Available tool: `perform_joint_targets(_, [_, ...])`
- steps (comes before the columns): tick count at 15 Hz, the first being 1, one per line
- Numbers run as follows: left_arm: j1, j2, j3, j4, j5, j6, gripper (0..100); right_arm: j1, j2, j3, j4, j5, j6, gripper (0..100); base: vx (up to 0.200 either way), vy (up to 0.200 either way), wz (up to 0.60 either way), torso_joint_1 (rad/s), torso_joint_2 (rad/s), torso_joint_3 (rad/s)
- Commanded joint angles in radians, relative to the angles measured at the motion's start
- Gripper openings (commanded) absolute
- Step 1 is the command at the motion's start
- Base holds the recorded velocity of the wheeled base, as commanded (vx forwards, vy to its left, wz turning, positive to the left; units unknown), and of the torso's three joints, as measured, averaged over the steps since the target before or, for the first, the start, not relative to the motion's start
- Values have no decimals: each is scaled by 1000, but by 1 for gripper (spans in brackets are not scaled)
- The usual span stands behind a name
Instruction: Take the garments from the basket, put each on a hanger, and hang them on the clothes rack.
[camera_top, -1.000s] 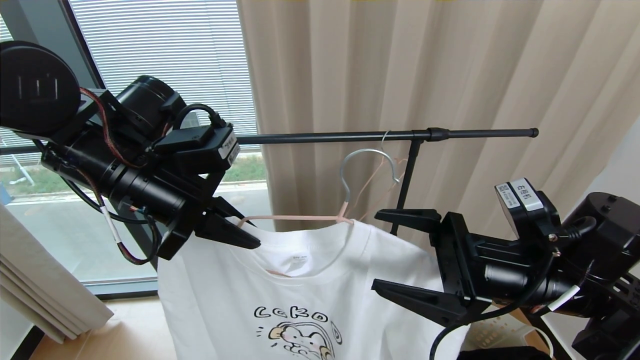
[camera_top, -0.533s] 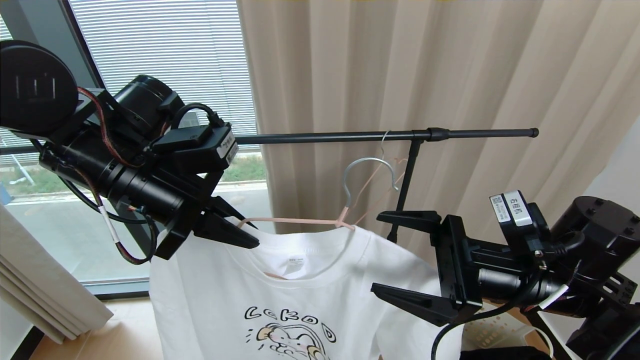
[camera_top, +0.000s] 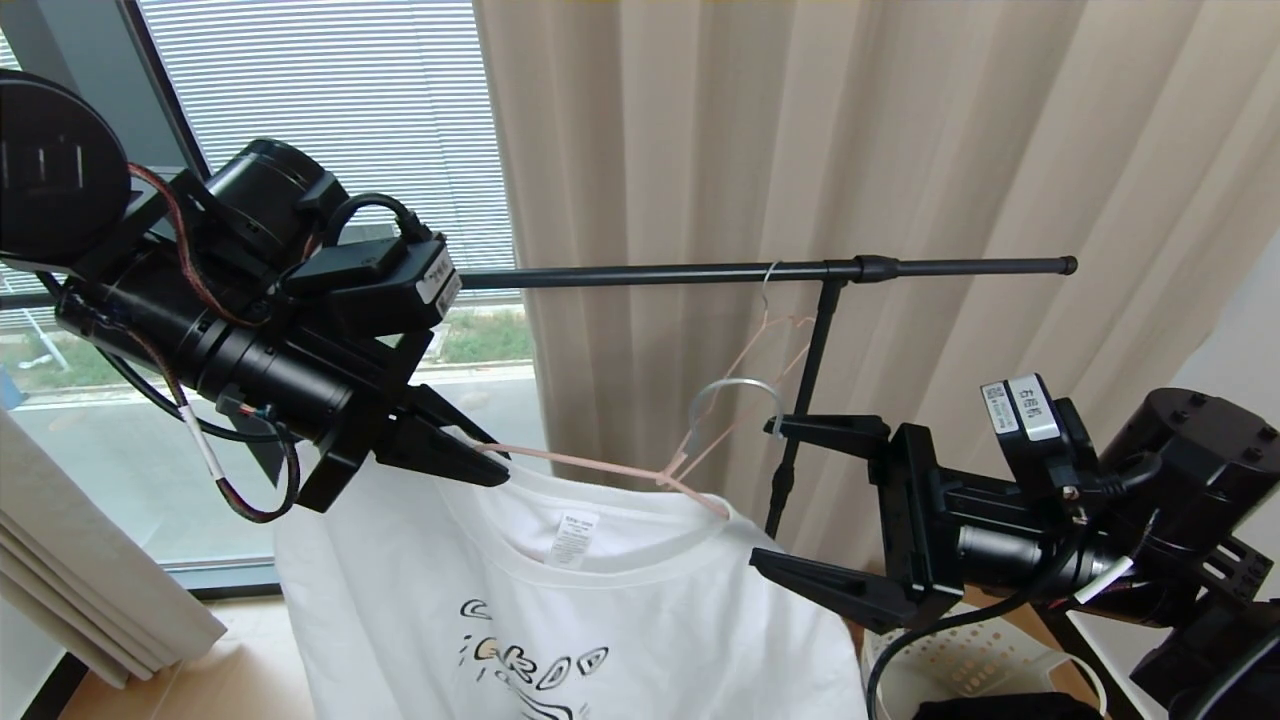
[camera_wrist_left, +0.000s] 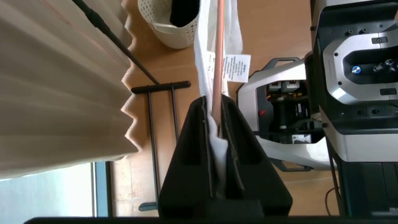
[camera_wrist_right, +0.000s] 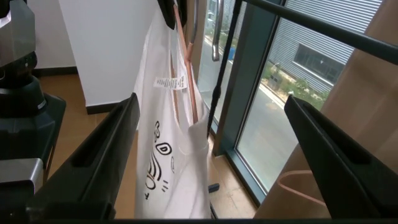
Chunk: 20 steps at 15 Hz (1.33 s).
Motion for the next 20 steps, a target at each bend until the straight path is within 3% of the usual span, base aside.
perform_joint_targets(1, [6, -4, -2, 0, 0, 0, 0, -1, 4, -1, 0, 1, -1, 100, 0, 0, 0, 0, 0, 0])
perform_joint_targets(20, [132, -83, -13, -28, -3, -25, 0, -22, 52, -18, 0, -1, -1, 100, 0, 0, 0, 0, 0, 0])
